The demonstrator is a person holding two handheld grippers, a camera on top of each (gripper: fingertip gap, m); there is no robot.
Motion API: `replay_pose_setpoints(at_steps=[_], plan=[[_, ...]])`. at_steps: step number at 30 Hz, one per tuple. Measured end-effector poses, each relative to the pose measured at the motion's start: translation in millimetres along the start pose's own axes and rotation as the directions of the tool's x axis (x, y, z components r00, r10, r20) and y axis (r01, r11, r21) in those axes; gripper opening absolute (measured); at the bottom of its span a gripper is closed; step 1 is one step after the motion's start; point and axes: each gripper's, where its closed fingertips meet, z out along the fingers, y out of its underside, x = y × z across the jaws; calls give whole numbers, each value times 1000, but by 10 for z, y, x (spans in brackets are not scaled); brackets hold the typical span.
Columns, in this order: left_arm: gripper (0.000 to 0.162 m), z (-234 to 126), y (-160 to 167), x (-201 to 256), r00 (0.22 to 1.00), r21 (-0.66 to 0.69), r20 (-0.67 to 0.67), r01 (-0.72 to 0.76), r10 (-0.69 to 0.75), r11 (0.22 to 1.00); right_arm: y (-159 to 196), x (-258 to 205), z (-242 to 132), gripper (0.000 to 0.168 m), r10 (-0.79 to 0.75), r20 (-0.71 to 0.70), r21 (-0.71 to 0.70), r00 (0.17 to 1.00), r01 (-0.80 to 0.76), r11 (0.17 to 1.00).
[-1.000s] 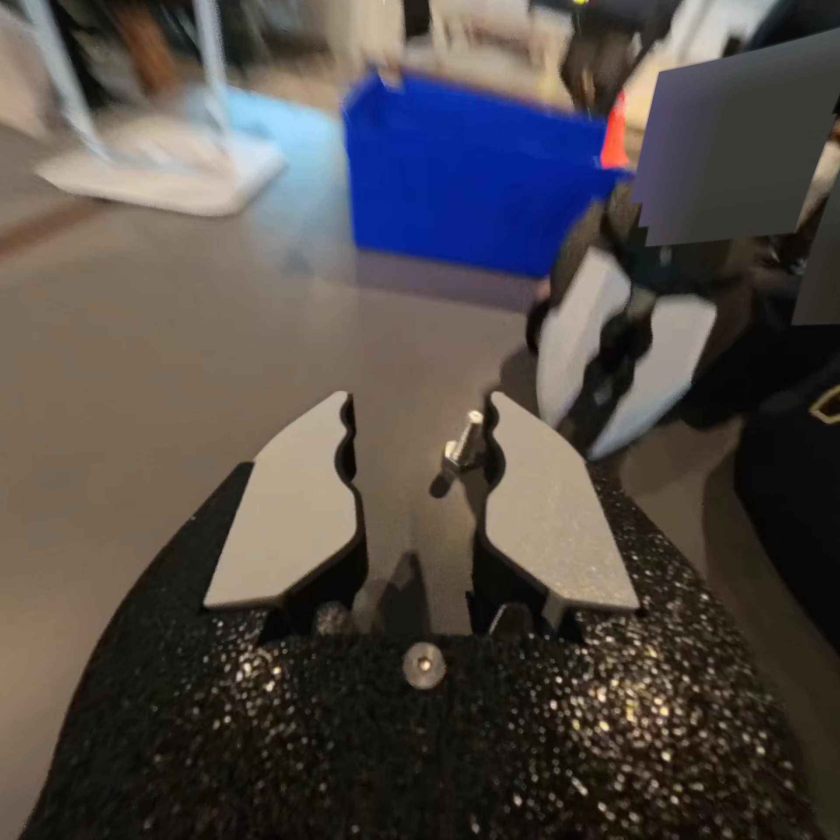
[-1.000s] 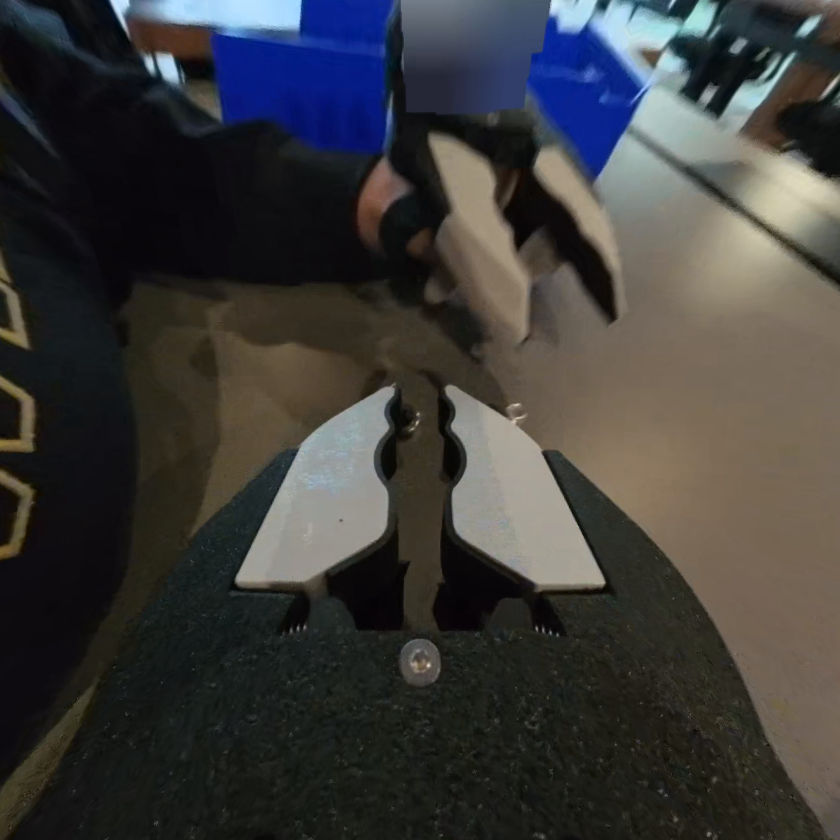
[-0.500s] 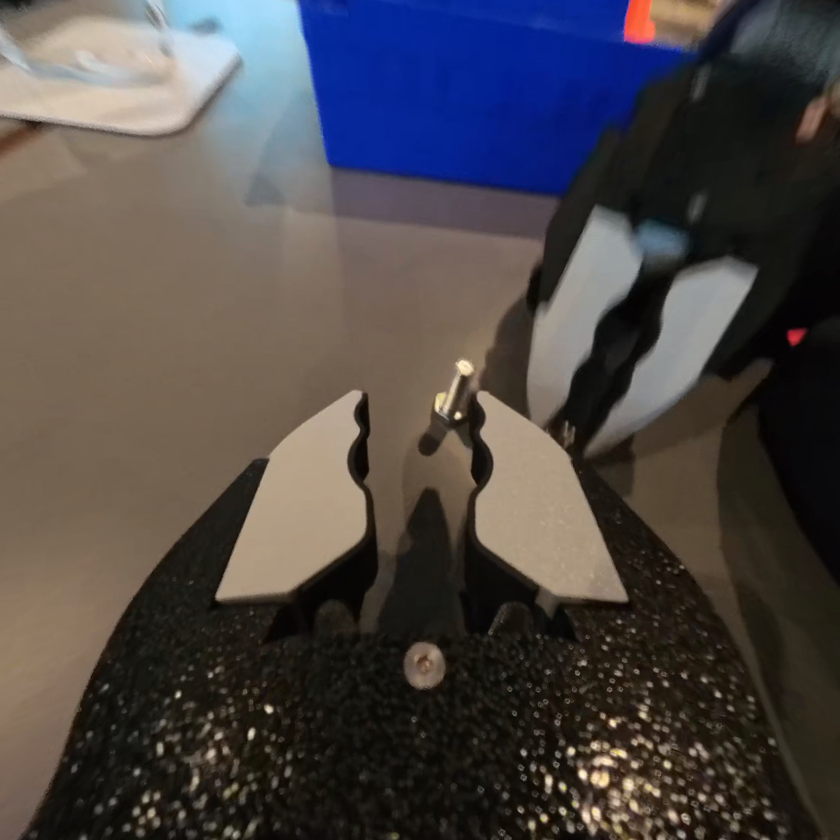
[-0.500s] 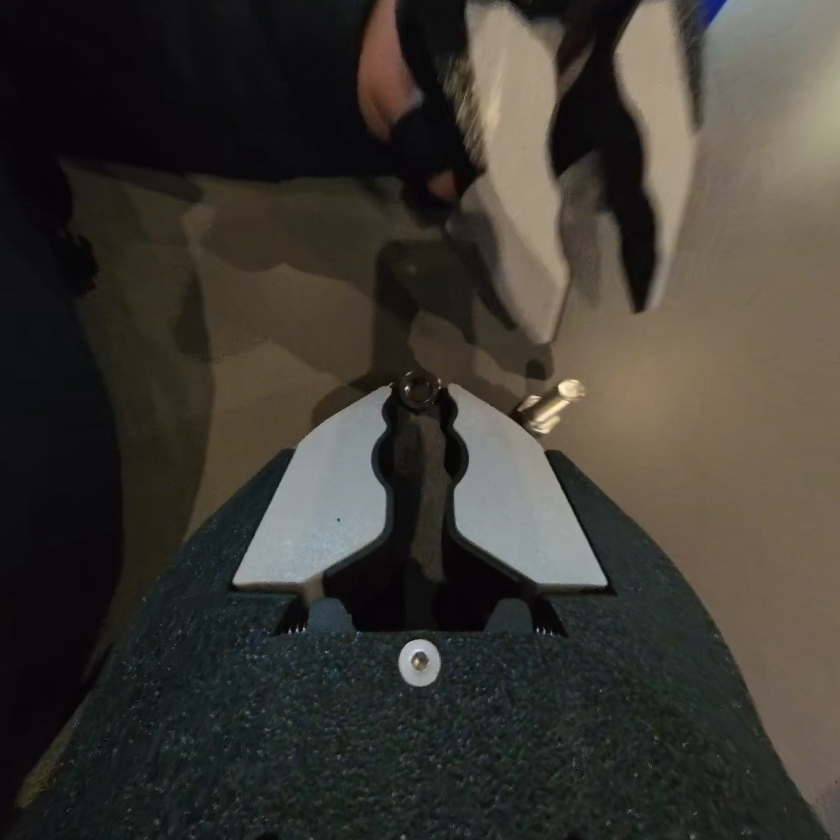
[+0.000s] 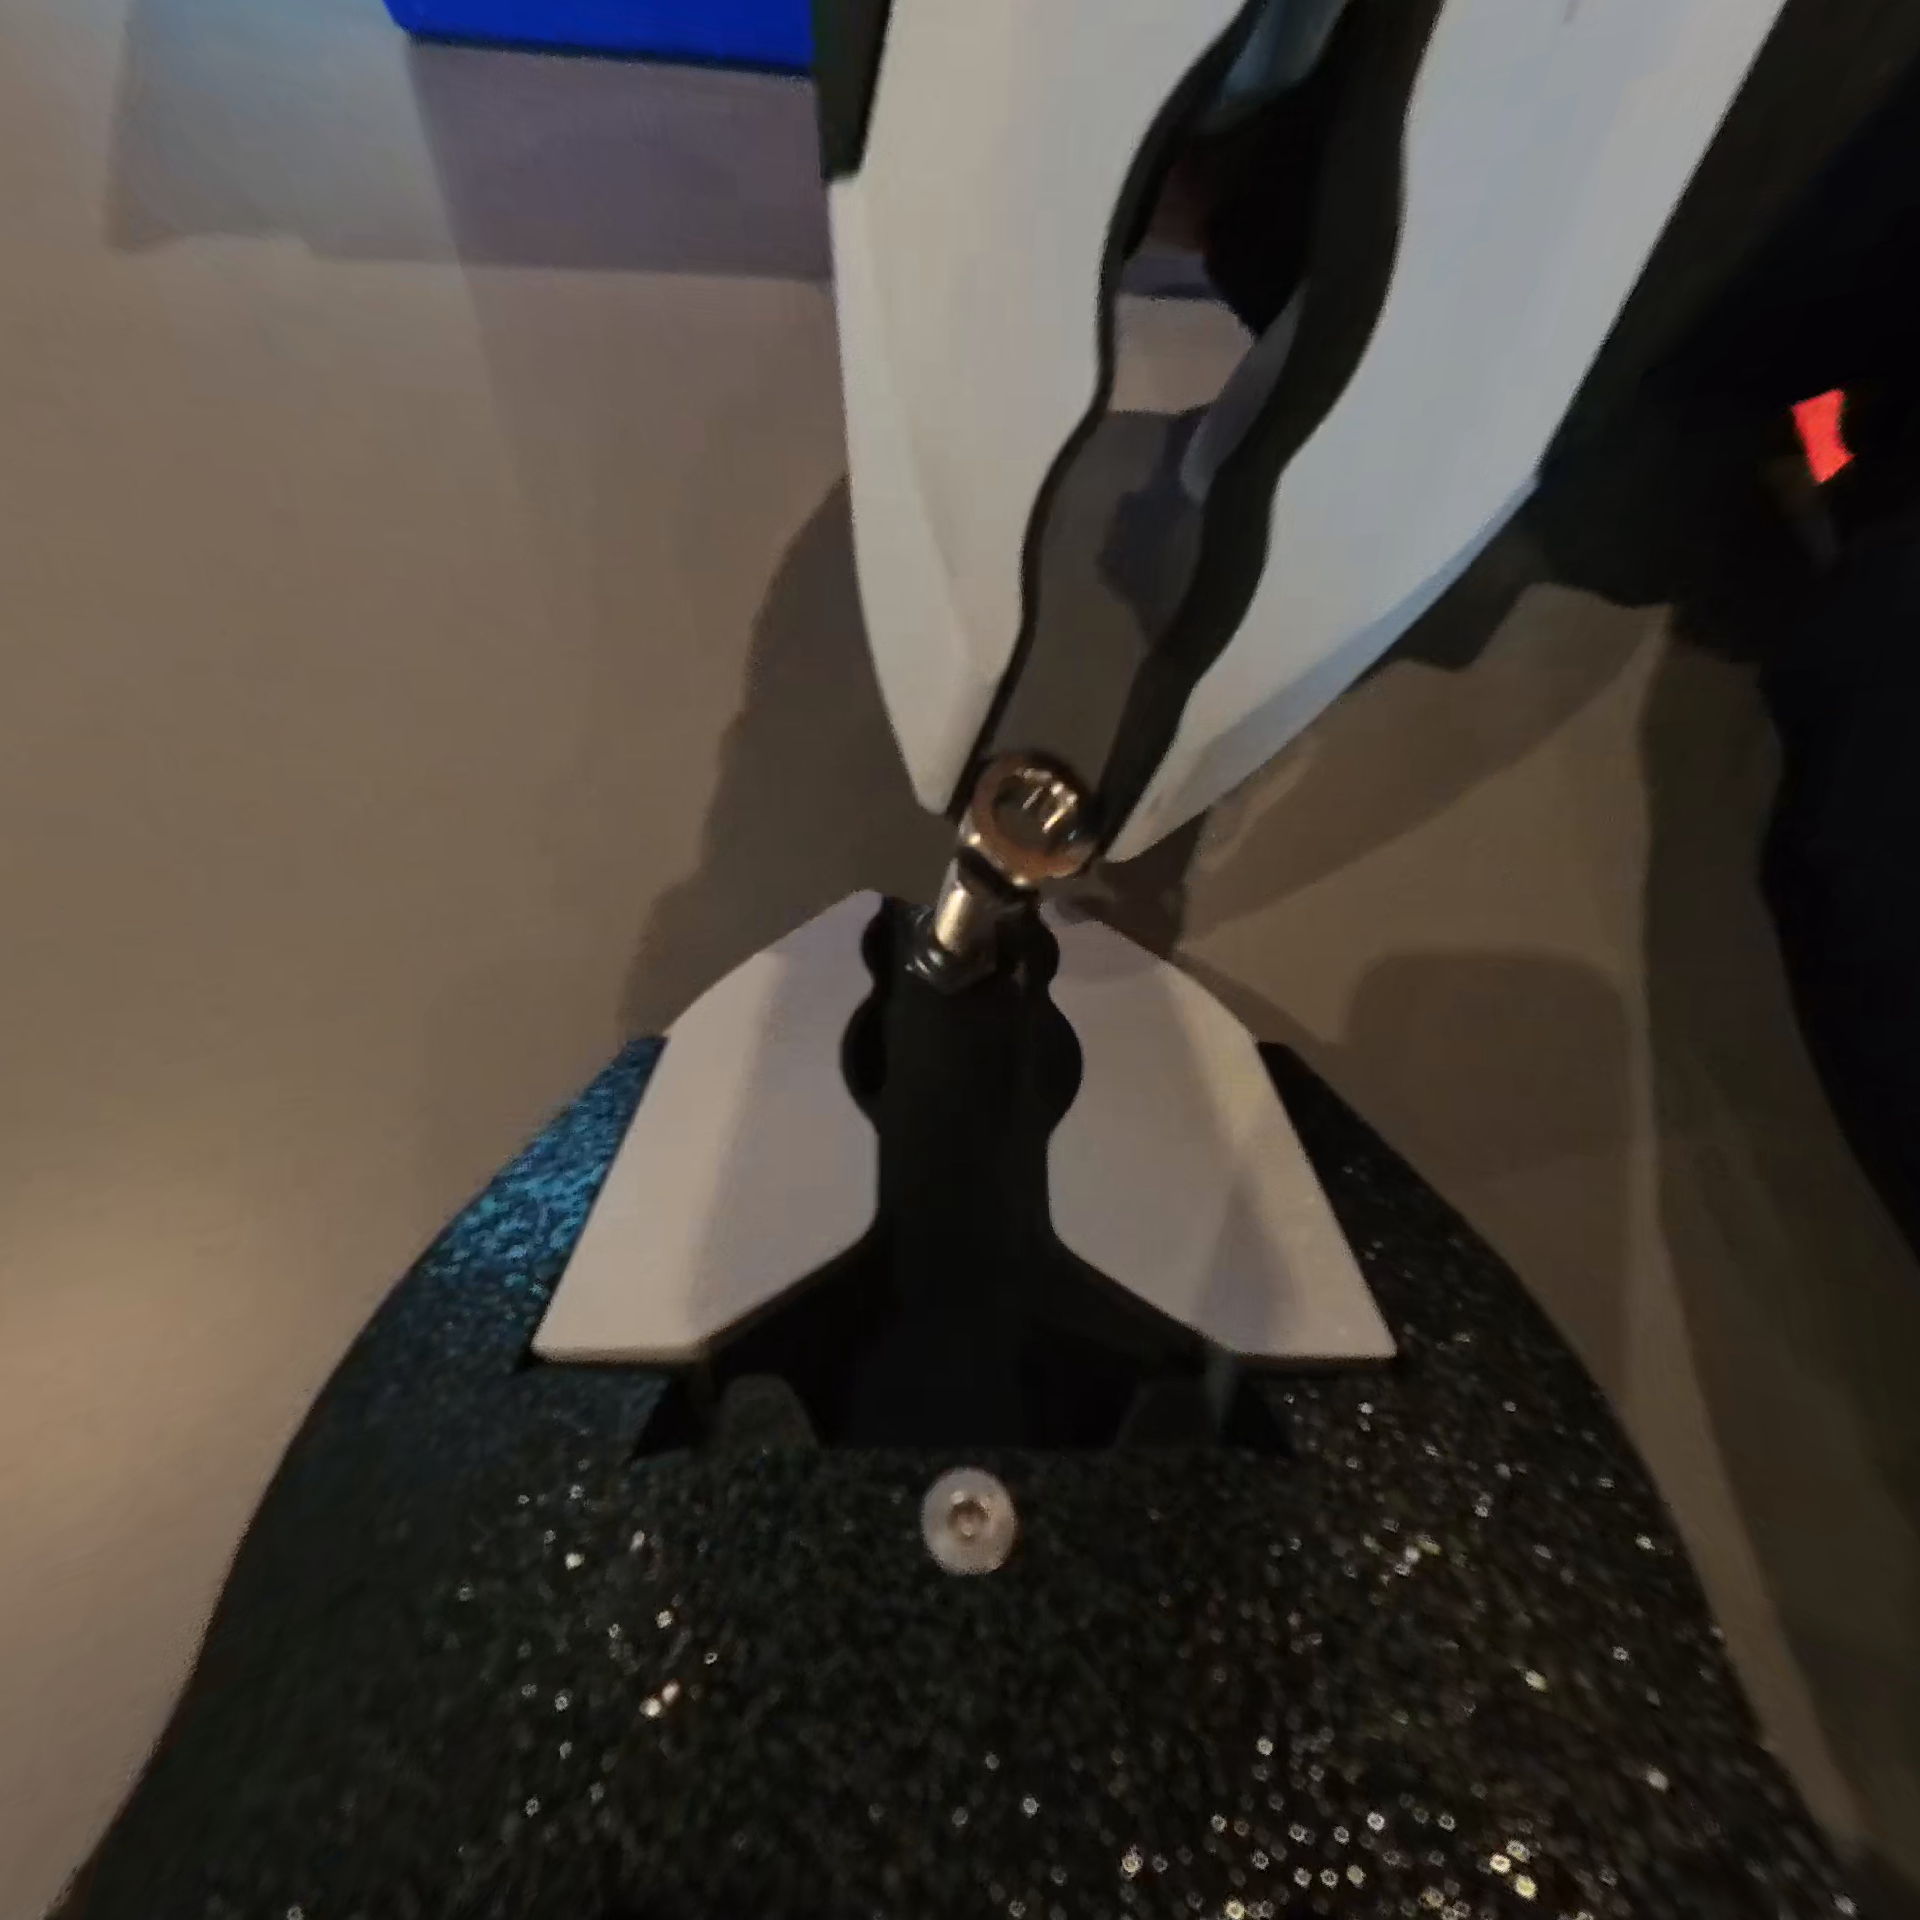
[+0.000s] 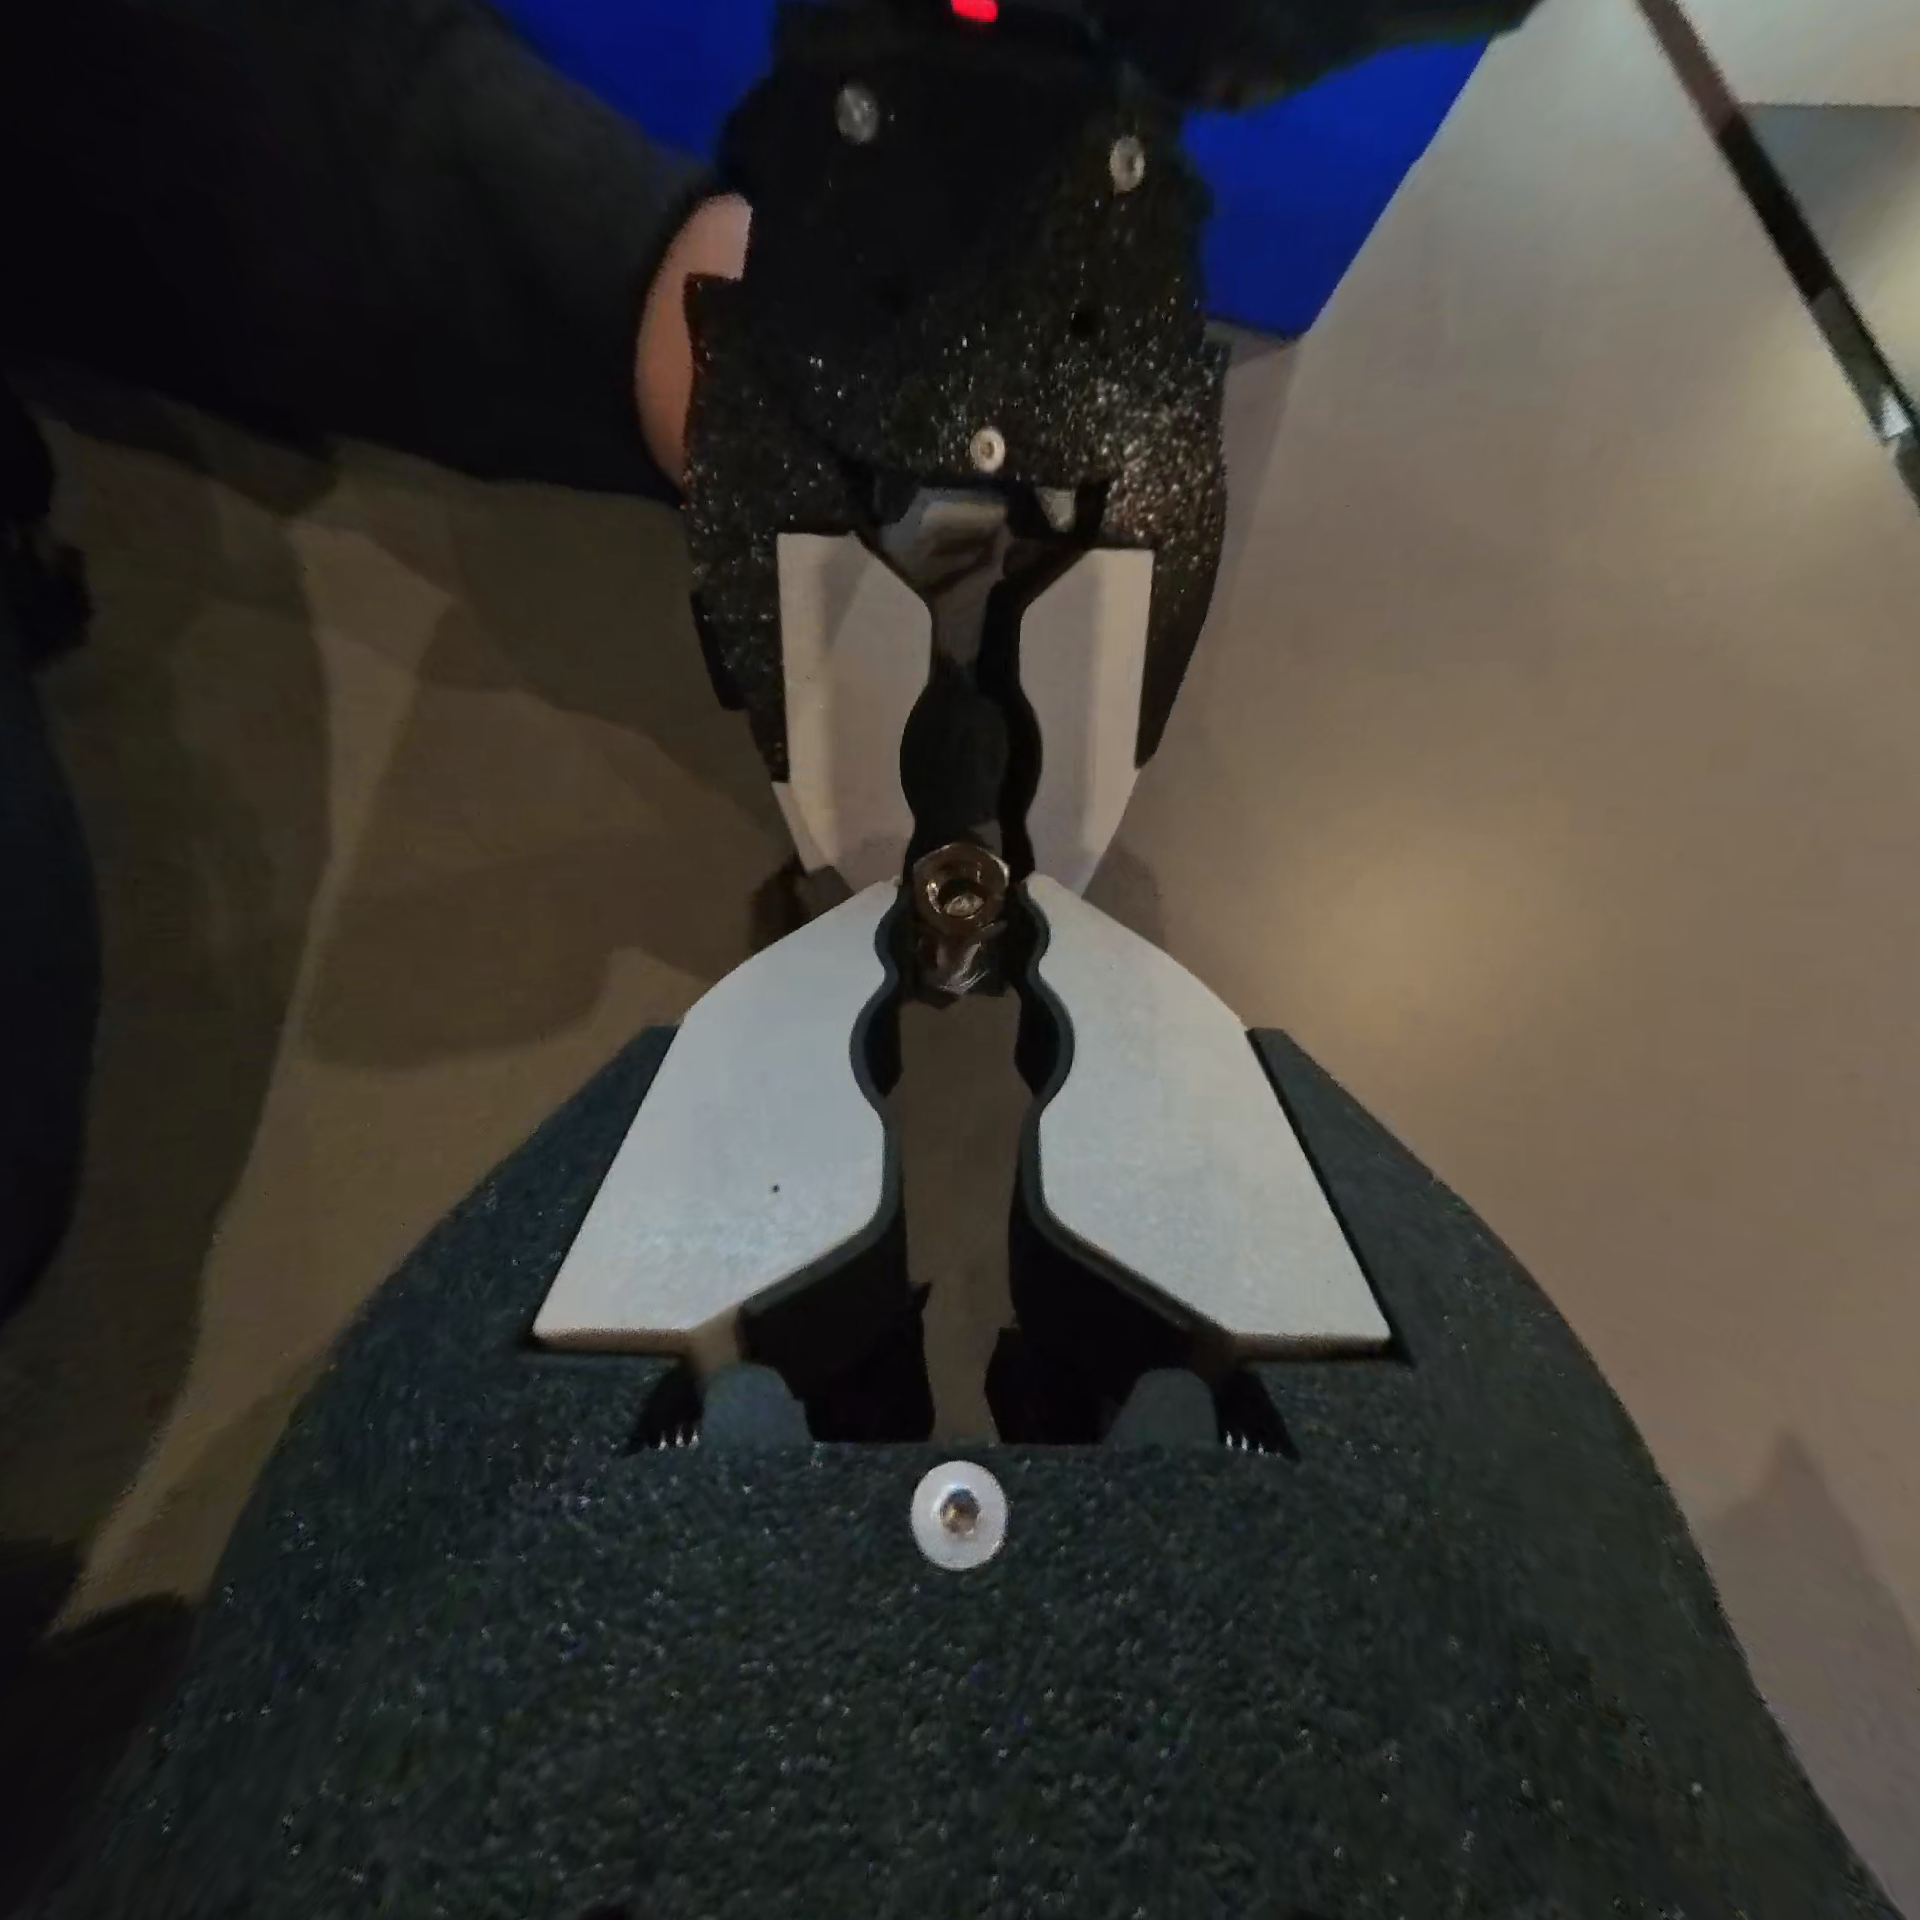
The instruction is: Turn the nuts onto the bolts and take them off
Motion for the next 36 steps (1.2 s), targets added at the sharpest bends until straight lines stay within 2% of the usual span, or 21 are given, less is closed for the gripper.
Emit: replay_pose_setpoints(at_steps=[1, 7, 21, 24, 27, 30, 33, 36], plan=[[19, 2, 2, 6, 1000, -2, -7, 2, -2, 1000, 7, 2, 11, 17, -5, 10, -16, 1000, 5, 1000], [16, 4, 9, 33, 1000, -6, -18, -13, 13, 1000, 87, -11, 29, 17, -11, 89, -127, 996, 22, 992], [17, 0, 12, 47, 1000, -7, -20, -21, 20, 1000, 85, -46, 74, 18, -2, 256, -181, 967, 50, 982], [16, -1, 13, 47, 1000, -7, -22, -14, 14, 1000, 83, -44, 79, 18, 102, 183, -175, 978, -70, 982], [16, -3, 11, 47, 1000, -5, -22, 0, 0, 1000, 80, -34, 84, 18, 265, 5, -162, 964, -261, 952], [16, -5, 11, 46, 1000, -4, -23, 7, -7, 1000, 77, -27, 89, 18, 477, -195, -70, 857, -497, 865], [16, -2, 14, 47, 1000, -6, -9, -9, 9, 1000, 86, -38, 85, 18, 505, -298, -17, 810, -533, 846], [16, -3, 13, 46, 1000, -6, -11, -7, 7, 1000, 85, -36, 84, 18, 507, -316, 13, 802, -530, 848]])
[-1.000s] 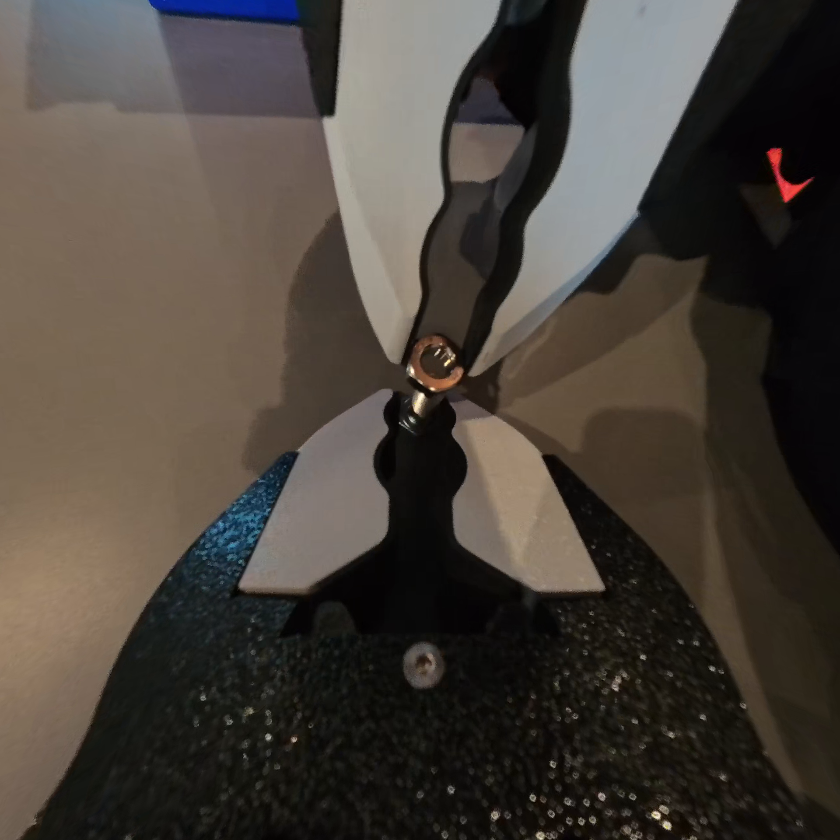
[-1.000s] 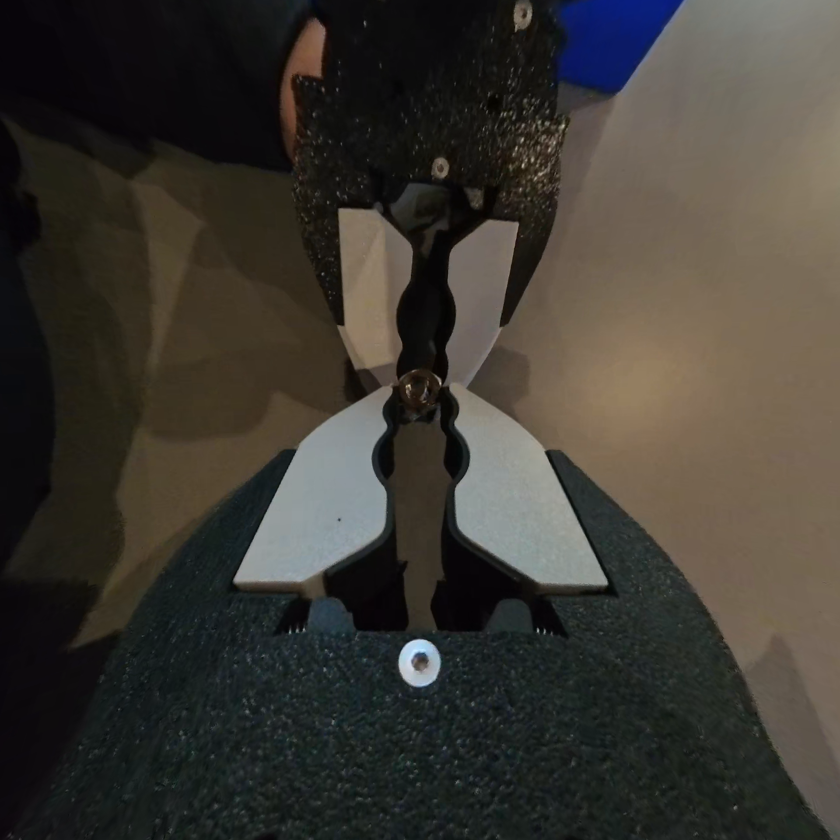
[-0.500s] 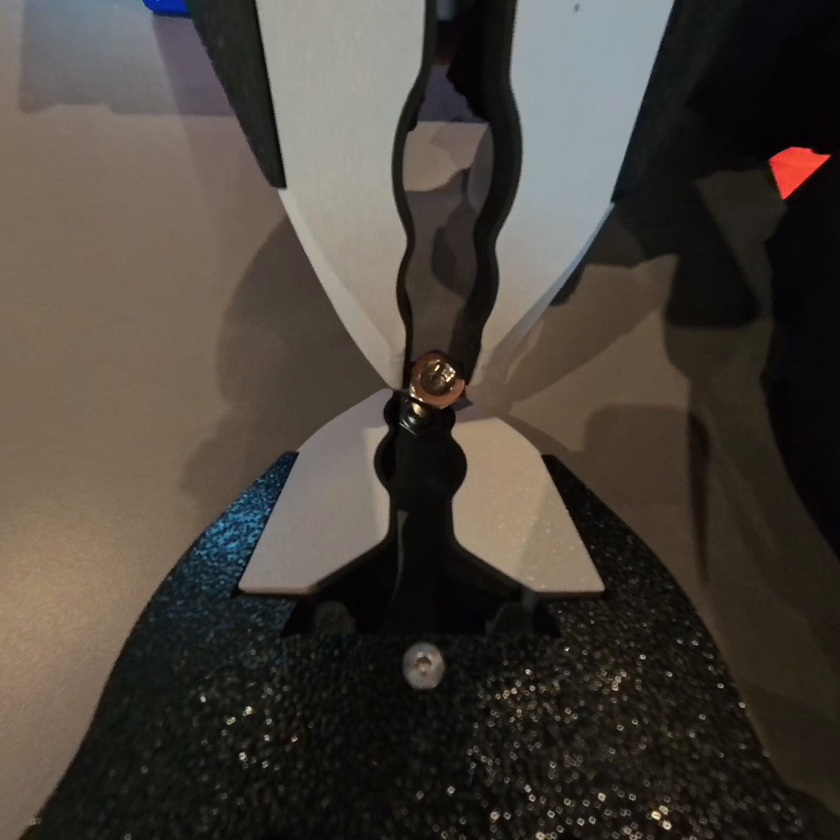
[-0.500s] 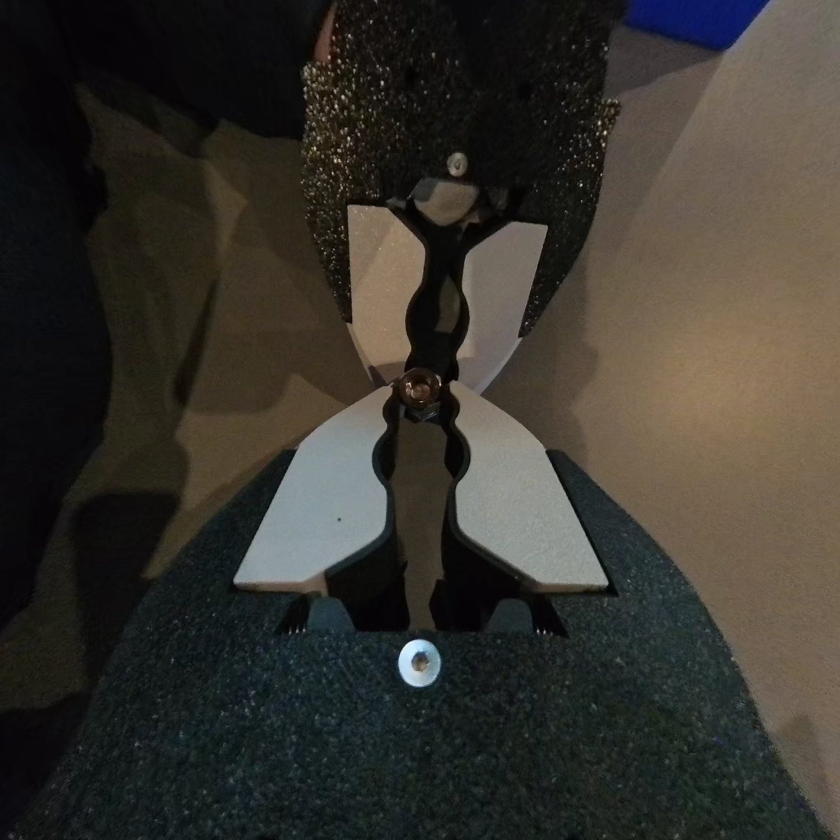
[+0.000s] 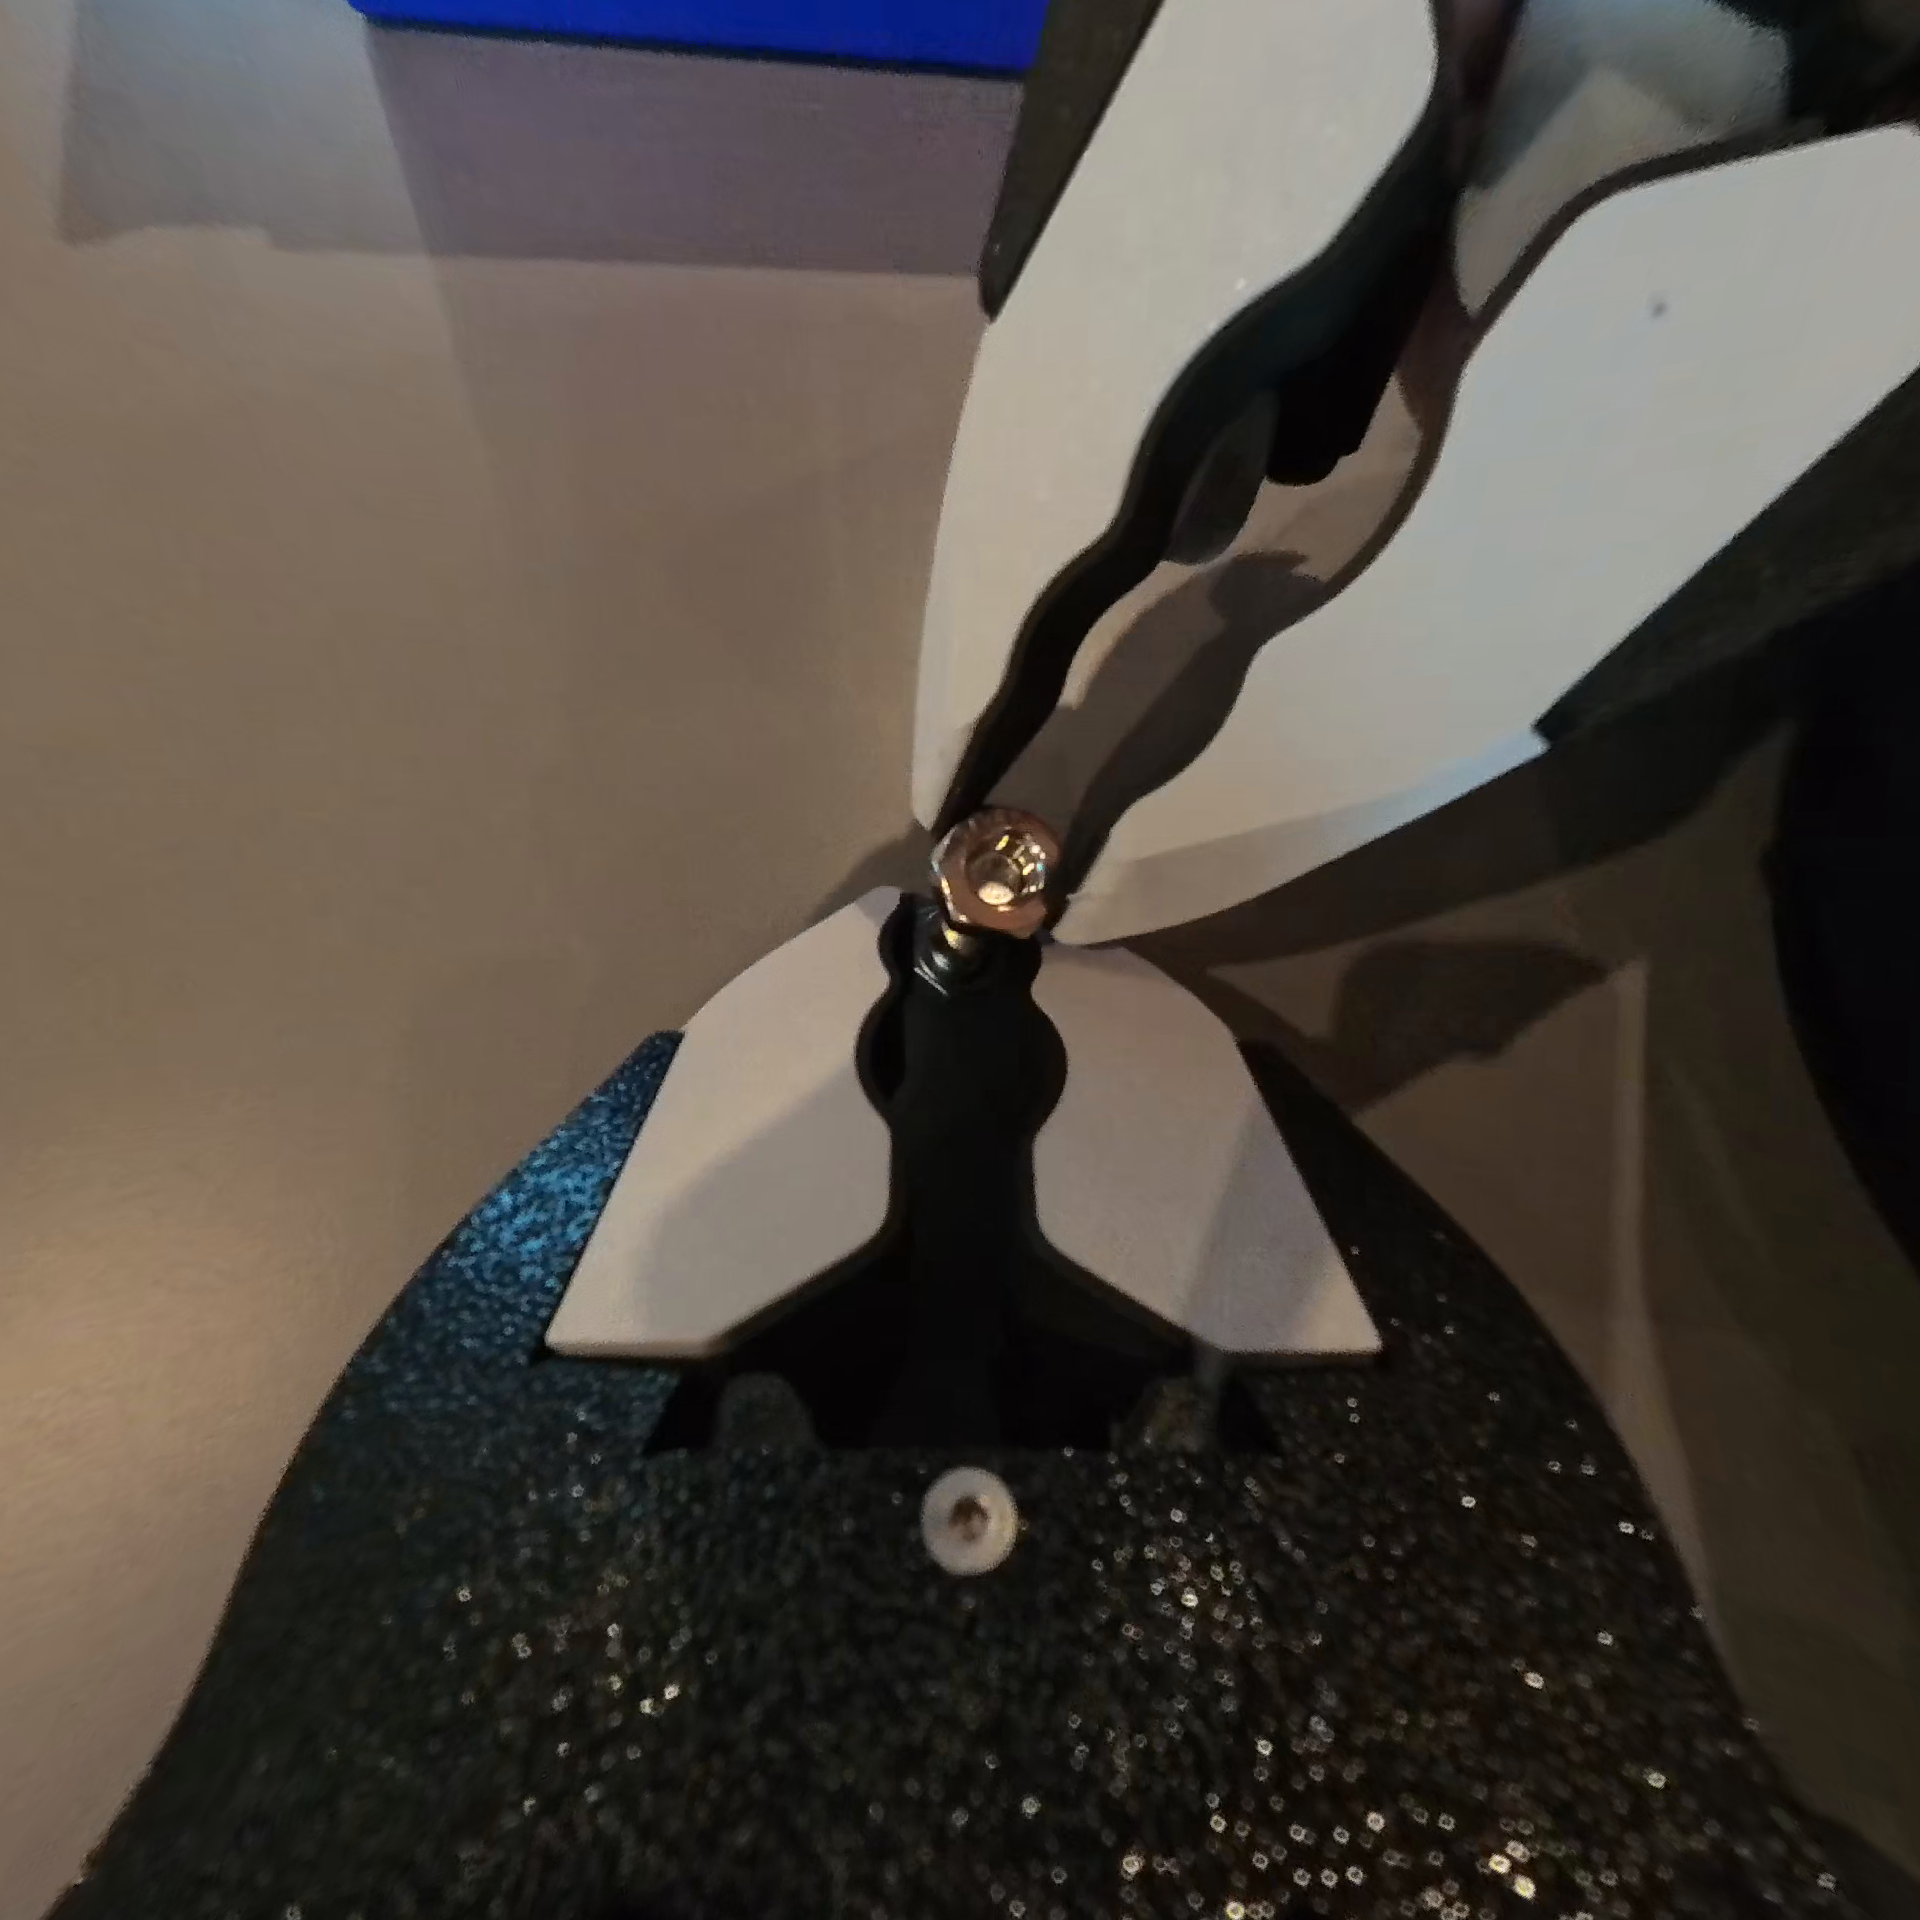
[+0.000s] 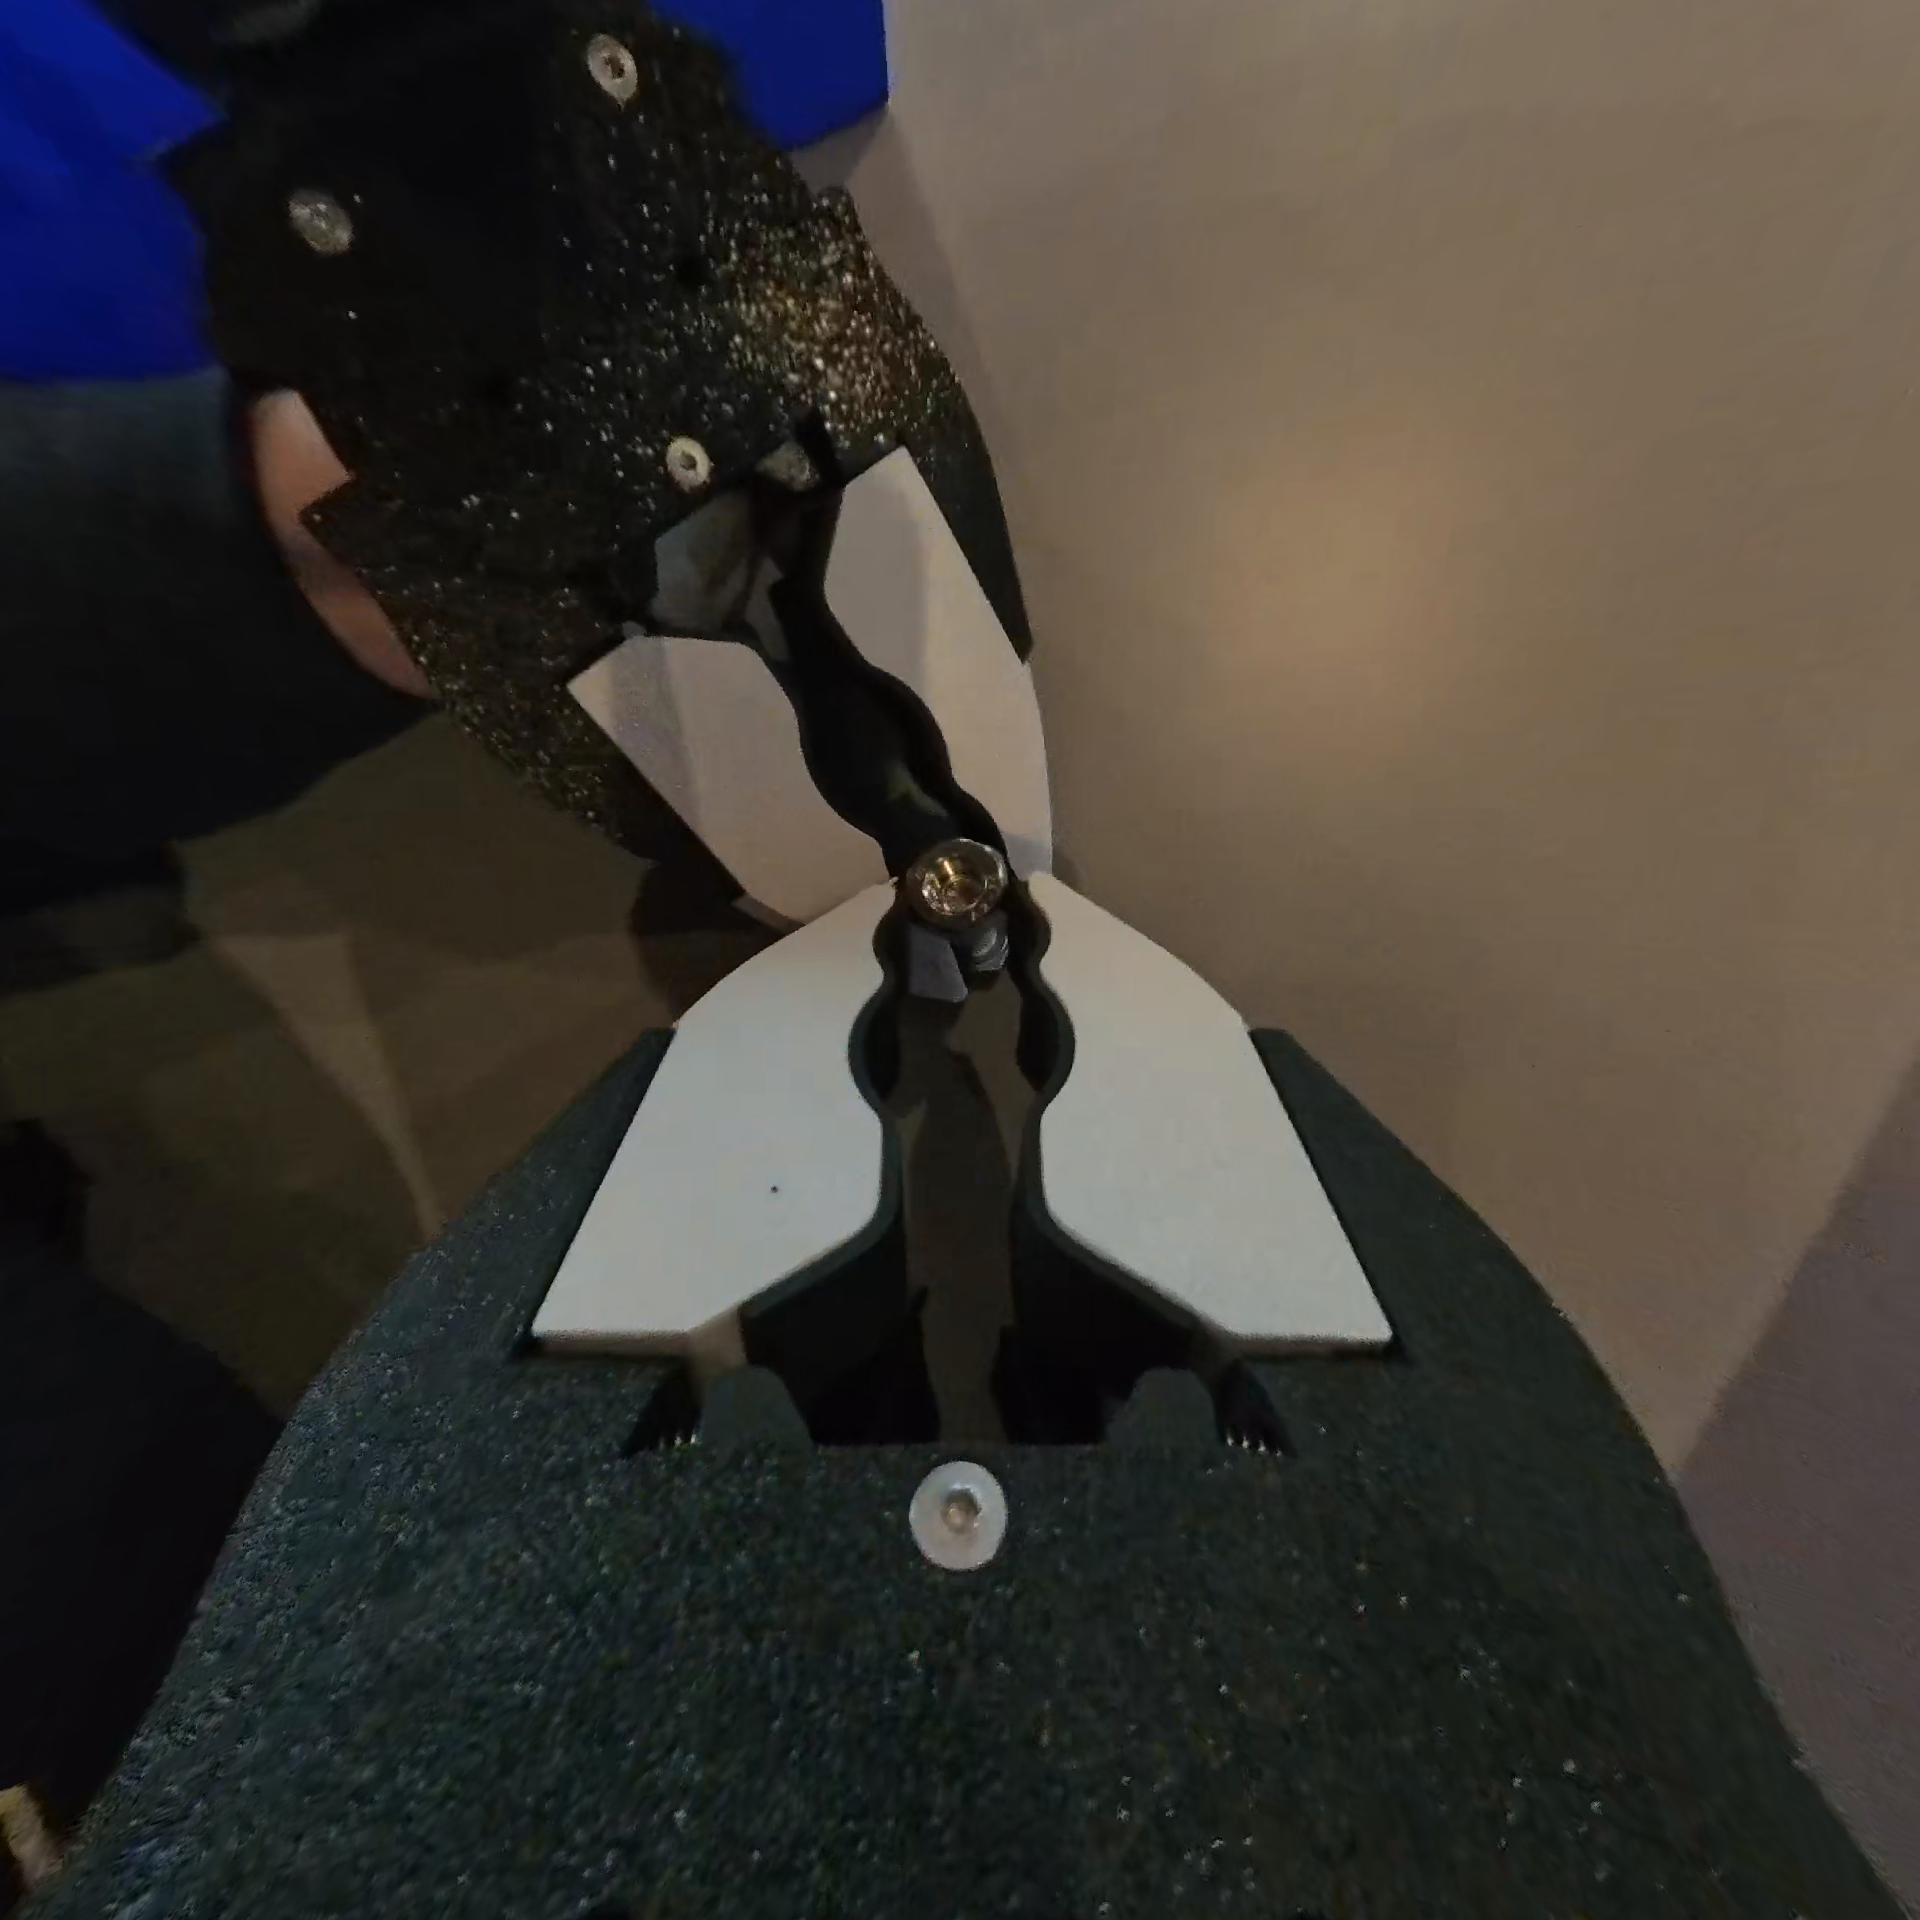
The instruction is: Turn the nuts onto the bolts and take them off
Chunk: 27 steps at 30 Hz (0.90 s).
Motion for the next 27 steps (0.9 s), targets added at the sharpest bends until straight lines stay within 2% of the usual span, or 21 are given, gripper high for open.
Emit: replay_pose_setpoints(at_steps=[4, 6, 19, 23, 27], plan=[[16, 1, -1, 0, 1000, 0, 4, -5, 5, 1000, 21, 2, -5, 19, 17, 29, 7, 999, -17, 1000], [16, 1, -1, 1, 1000, 0, 2, -3, 3, 1000, 32, 42, -16, 26, 1, 9, 15, 1000, -1, 1000], [16, 3, -2, -2, 1000, 1, -3, 2, -2, 1000, -33, -25, -71, 26, -252, 18, 92, 968, 249, 964], [16, 3, -2, -3, 1000, 1, -4, 4, -4, 1000, -140, -92, -153, 15, -311, 34, 191, 950, 299, 935], [16, 3, -1, -2, 1000, 1, -5, 5, -5, 1000, -203, -204, -144, 25, -274, 166, 327, 947, 209, 922]])
